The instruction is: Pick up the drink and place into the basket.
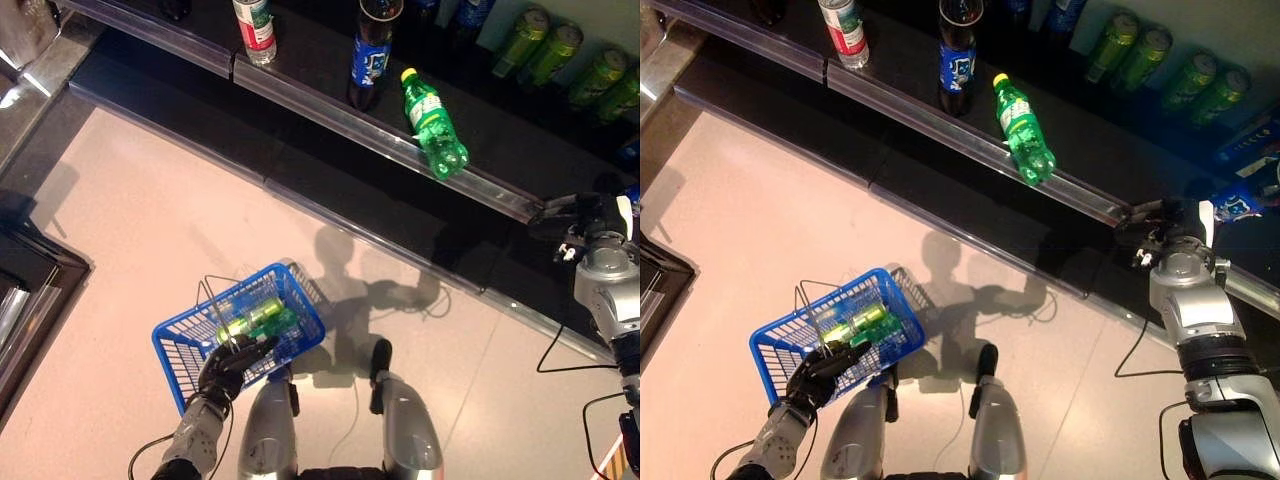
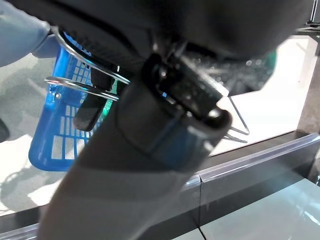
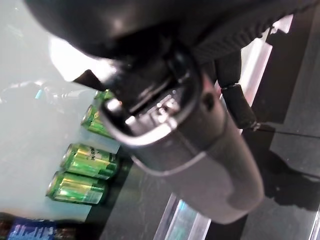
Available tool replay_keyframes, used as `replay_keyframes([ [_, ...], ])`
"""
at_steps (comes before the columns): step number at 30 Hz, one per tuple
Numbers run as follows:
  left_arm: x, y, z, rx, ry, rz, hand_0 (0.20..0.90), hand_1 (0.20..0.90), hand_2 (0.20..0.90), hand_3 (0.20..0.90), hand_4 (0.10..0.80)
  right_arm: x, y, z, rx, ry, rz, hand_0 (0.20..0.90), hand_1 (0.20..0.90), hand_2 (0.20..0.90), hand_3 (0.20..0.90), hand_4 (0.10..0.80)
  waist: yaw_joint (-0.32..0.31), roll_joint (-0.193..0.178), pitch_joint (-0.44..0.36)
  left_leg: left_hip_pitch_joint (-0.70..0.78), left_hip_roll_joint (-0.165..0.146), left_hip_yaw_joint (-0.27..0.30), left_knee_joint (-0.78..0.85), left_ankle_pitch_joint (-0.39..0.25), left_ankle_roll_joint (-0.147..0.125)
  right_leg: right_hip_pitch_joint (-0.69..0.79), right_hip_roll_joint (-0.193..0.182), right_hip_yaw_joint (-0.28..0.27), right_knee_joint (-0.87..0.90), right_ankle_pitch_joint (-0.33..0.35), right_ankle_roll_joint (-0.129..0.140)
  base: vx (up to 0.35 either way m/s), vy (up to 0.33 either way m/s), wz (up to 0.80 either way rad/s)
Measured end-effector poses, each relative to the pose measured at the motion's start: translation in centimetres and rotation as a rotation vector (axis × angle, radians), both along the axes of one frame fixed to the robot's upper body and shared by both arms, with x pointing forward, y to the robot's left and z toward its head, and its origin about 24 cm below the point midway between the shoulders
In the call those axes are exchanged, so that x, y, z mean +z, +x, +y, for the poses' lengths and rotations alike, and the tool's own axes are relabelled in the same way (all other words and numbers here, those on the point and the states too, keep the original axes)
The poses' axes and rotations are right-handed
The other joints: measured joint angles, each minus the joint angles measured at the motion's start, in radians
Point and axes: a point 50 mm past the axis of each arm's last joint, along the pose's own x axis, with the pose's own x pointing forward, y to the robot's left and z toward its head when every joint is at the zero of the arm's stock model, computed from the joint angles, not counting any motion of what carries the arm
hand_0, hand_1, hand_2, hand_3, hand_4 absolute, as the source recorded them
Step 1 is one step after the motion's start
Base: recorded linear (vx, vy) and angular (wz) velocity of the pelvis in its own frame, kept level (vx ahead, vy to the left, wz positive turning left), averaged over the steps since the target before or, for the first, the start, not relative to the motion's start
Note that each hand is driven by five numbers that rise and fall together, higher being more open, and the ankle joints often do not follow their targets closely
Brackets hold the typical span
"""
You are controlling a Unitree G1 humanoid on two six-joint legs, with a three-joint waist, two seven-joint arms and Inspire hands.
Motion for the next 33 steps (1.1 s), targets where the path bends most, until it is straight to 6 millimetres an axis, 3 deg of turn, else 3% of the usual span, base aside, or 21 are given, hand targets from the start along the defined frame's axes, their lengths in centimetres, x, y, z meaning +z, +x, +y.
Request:
replay_keyframes([
  [9,0.0,0.0,0.1,0.005,0.002,-0.003,0.300,0.300,0.300,0.200,0.100,0.8,0.3,0.6,0.024,-0.013,-0.032,0.900,0.900,0.900,0.900,0.800,0.002,0.001,0.001,-0.006,-0.002,0.000,0.000,-0.003,-0.005,-0.006,-0.001,0.000,0.000,-0.005,0.006,0.000,0.000,0.00],
  [16,0.0,-0.1,0.1,0.004,0.002,-0.003,0.300,0.300,0.300,0.200,0.100,4.6,0.6,4.4,0.161,-0.067,-0.203,0.900,0.900,0.900,0.900,0.800,0.004,0.002,0.001,-0.006,-0.003,0.000,0.000,-0.007,-0.006,-0.004,-0.001,-0.001,0.001,-0.005,0.008,0.004,0.004,0.00],
  [22,0.0,0.0,0.0,0.004,0.001,-0.004,0.300,0.300,0.300,0.200,0.100,7.1,0.7,6.0,0.218,-0.090,-0.299,0.900,0.900,0.900,0.900,0.800,0.030,0.001,0.001,-0.003,-0.003,-0.003,0.000,-0.008,-0.006,0.002,-0.001,-0.005,0.000,-0.006,0.008,0.010,-0.007,0.01],
  [33,-0.8,-1.4,0.0,0.028,-0.005,0.039,0.300,0.300,0.300,0.200,0.100,7.1,1.2,6.7,0.194,-0.095,-0.276,0.900,0.900,0.900,0.900,0.800,0.058,0.000,-0.003,0.090,-0.004,-0.024,-0.055,0.000,-0.011,0.114,0.005,-0.035,-0.062,-0.003,0.012,0.060,-0.086,0.06],
])
